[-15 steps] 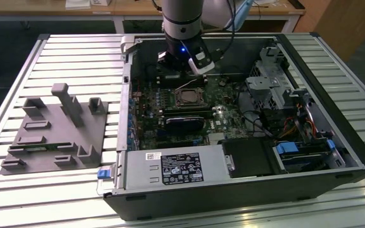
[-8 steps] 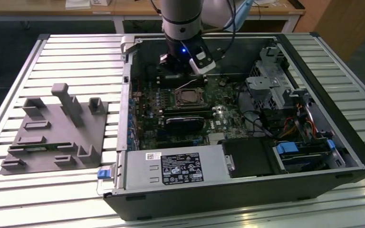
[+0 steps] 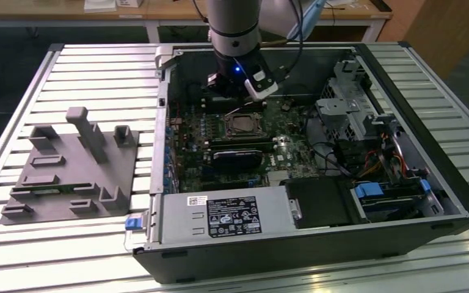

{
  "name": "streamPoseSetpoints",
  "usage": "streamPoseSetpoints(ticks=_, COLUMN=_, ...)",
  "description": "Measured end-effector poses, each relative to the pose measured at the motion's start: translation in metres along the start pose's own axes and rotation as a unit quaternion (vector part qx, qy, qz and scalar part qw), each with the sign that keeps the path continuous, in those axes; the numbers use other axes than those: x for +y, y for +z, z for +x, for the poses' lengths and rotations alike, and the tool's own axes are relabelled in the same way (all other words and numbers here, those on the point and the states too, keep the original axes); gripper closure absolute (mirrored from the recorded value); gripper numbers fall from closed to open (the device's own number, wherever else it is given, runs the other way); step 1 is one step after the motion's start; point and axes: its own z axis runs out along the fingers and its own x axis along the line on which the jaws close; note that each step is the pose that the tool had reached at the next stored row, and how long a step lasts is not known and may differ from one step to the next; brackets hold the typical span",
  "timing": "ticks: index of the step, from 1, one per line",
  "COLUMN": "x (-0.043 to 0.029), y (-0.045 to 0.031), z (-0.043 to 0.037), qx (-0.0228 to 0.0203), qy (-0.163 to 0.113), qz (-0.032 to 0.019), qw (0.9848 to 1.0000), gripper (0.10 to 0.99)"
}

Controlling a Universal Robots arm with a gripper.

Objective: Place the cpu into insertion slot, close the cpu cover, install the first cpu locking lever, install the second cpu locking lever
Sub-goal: 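Install the first cpu locking lever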

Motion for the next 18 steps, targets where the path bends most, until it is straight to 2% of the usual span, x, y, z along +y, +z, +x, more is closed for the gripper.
streamPoseSetpoints(ticks=10, x=0.0031, y=0.0112, z=-0.0034, qx=0.0, qy=0.0, qz=-0.0004, qw=1.0, gripper=0.98)
streamPoseSetpoints(ticks=13, x=0.0027, y=0.0138, z=-0.0033, qx=0.0002, qy=0.0, qz=-0.0036, qw=1.0, gripper=0.98)
streamPoseSetpoints(ticks=16, x=0.0025, y=0.0156, z=-0.003, qx=0.0006, qy=0.002, qz=-0.0111, qw=0.9999, gripper=0.98)
streamPoseSetpoints(ticks=18, x=0.0026, y=0.0157, z=-0.003, qx=0.0006, qy=0.002, qz=-0.0114, qw=0.9999, gripper=0.98)
